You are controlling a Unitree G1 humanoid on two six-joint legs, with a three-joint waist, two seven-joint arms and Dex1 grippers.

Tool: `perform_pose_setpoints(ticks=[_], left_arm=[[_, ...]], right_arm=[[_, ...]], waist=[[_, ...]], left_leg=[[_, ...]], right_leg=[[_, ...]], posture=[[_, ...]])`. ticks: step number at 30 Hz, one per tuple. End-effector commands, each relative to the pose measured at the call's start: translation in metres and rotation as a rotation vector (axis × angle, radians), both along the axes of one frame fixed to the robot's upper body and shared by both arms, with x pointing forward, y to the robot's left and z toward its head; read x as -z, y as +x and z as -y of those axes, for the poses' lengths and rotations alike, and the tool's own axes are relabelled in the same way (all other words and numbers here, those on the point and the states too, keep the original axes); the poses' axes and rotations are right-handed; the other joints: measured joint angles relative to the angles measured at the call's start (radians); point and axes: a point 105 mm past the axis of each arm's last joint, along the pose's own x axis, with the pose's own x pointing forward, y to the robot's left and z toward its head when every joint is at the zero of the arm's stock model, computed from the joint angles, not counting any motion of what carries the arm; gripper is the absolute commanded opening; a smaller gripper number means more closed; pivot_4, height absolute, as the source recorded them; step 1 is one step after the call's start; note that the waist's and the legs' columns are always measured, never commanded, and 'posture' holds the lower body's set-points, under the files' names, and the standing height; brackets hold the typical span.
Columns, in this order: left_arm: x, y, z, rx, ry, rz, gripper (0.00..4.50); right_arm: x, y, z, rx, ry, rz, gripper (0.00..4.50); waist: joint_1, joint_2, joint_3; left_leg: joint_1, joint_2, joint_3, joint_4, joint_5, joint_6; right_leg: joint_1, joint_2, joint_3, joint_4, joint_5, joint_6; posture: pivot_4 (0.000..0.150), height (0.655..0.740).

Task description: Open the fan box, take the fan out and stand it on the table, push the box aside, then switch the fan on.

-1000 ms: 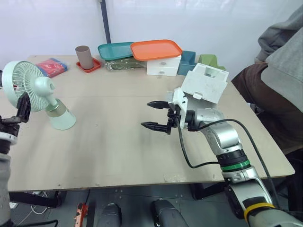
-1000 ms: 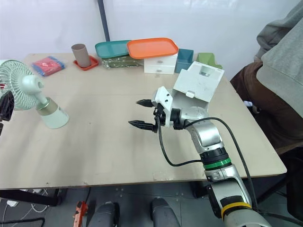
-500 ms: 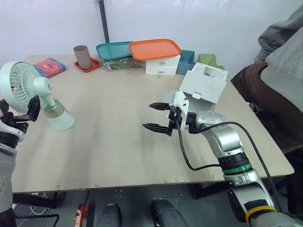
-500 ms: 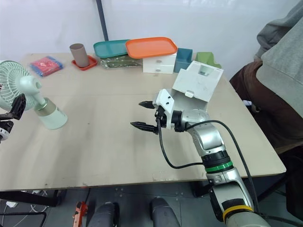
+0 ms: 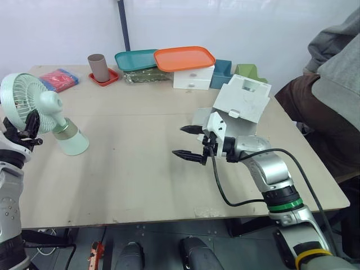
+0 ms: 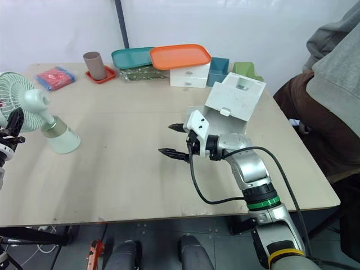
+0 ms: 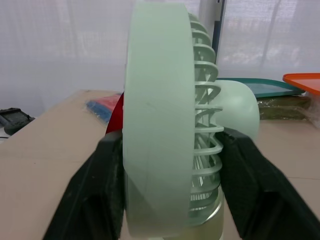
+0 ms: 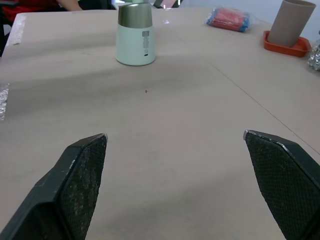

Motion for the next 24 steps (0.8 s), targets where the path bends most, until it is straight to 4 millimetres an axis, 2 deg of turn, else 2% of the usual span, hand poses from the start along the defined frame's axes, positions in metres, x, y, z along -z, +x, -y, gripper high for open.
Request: perform_pose_setpoints(ticks=[1,8,14,17,22,24], left_arm=[[-0.007,0.003,0.004,0.01,0.018,0.034,1.93],[-0.009,0.002,0.009,0.037,0.008,0.061,1.93],[-0.03,-0.005,0.043,0.187,-0.002,0.159,1.93],[-0.036,-0.006,0.05,0.212,-0.007,0.178,1.93],[-0.04,-0.006,0.065,0.272,-0.013,0.185,1.93],[-0.042,-0.004,0.082,0.318,-0.003,0.186,1.93]], right_arm=[[-0.012,-0.004,0.001,-0.003,0.011,0.046,4.5],[-0.013,-0.003,0.001,0.005,0.01,0.048,4.5],[-0.019,0.002,-0.007,0.003,0.025,0.058,4.5],[-0.021,0.004,-0.012,-0.007,0.021,0.066,4.5],[-0.027,0.008,-0.023,-0.018,0.033,0.081,4.5],[-0.033,0.011,-0.033,-0.028,0.037,0.075,4.5]], waist=[[0.0,0.0,0.0],[0.001,0.0,0.0],[0.003,0.0,0.0],[0.002,-0.002,0.001],[-0.003,-0.002,0.001],[-0.002,-0.002,0.001]], left_leg=[[0.0,0.0,0.0,0.0,0.0,0.0],[0.0,0.0,0.0,0.0,0.0,0.0],[-0.001,0.0,0.0,0.001,0.0,0.0],[-0.002,0.0,-0.001,0.001,0.0,0.0],[-0.002,0.0,-0.001,0.001,0.0,0.0],[-0.002,0.0,-0.001,0.0,0.0,0.0]], right_leg=[[0.0,0.0,0.0,0.0,0.0,0.0],[0.0,0.0,0.0,0.0,0.0,0.001],[0.0,0.0,0.0,0.0,0.001,0.001],[0.0,0.0,0.0,0.0,0.001,0.002],[-0.001,0.0,0.0,0.0,0.0,0.001],[-0.001,0.0,0.0,0.0,0.001,0.001]], posture=[[0.15,0.74],[0.15,0.74],[0.15,0.74],[0.15,0.74],[0.15,0.74],[0.15,0.74]])
